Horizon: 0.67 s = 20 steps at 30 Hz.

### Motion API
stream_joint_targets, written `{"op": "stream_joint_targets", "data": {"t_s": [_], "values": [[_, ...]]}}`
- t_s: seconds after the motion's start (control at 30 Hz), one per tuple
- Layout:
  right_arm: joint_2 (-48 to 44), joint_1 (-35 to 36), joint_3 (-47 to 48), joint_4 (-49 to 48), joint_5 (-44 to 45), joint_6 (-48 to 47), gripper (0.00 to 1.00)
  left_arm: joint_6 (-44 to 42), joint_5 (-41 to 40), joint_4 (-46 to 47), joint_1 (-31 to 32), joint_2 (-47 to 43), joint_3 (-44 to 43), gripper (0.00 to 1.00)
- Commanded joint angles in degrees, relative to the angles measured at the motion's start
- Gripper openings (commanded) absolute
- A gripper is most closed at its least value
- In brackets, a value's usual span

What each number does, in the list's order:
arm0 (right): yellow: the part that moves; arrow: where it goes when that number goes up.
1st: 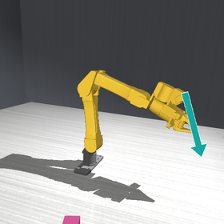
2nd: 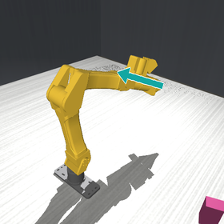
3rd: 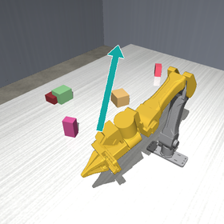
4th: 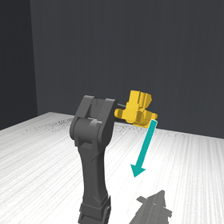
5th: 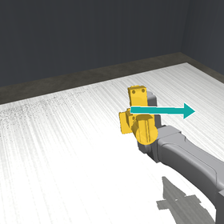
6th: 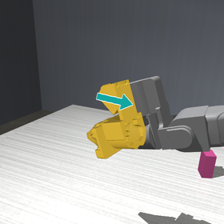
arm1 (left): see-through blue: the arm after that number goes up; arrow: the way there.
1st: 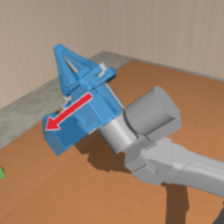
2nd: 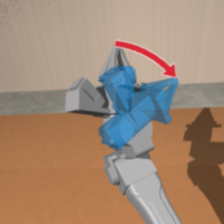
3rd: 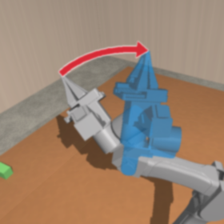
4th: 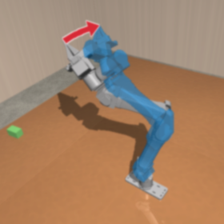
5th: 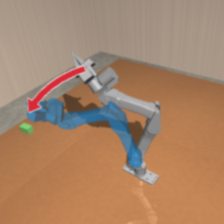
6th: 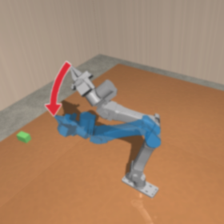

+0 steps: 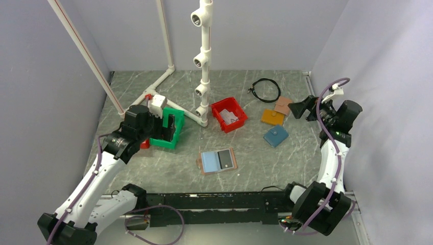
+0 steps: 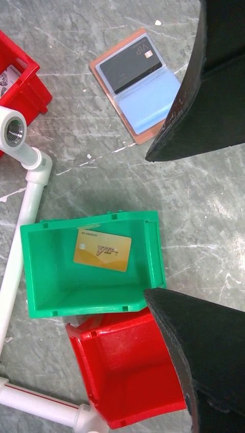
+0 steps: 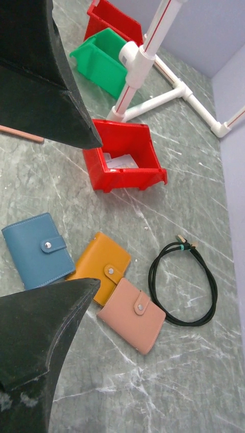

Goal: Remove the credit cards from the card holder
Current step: Reset both arms

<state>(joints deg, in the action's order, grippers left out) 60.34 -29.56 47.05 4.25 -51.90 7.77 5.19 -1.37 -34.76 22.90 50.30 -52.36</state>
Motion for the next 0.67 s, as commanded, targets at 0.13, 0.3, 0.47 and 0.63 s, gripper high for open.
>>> {"op": "stream_joint_targets", "data": {"t_s": [0.13, 0.3, 0.47, 0.63], "values": [[0.35, -1.45, 1.29, -2.04, -2.34, 0.58, 1.0, -0.27, 0.84, 1.88, -0.57, -1.17, 0.15, 0.99], [0.32, -1.81, 1.16, -2.22, -2.41, 0.84, 1.0, -0.27, 0.84, 1.81, -0.74, -1.17, 0.06, 0.99], [0.31, -1.91, 1.08, -2.58, -2.42, 1.28, 1.0, -0.27, 0.84, 1.98, -0.83, -1.37, 0.16, 1.0], [0.39, -1.94, 0.51, -3.59, -2.87, 2.76, 1.0, -0.27, 1.61, 1.98, -1.01, -1.35, 0.2, 1.0]]}}
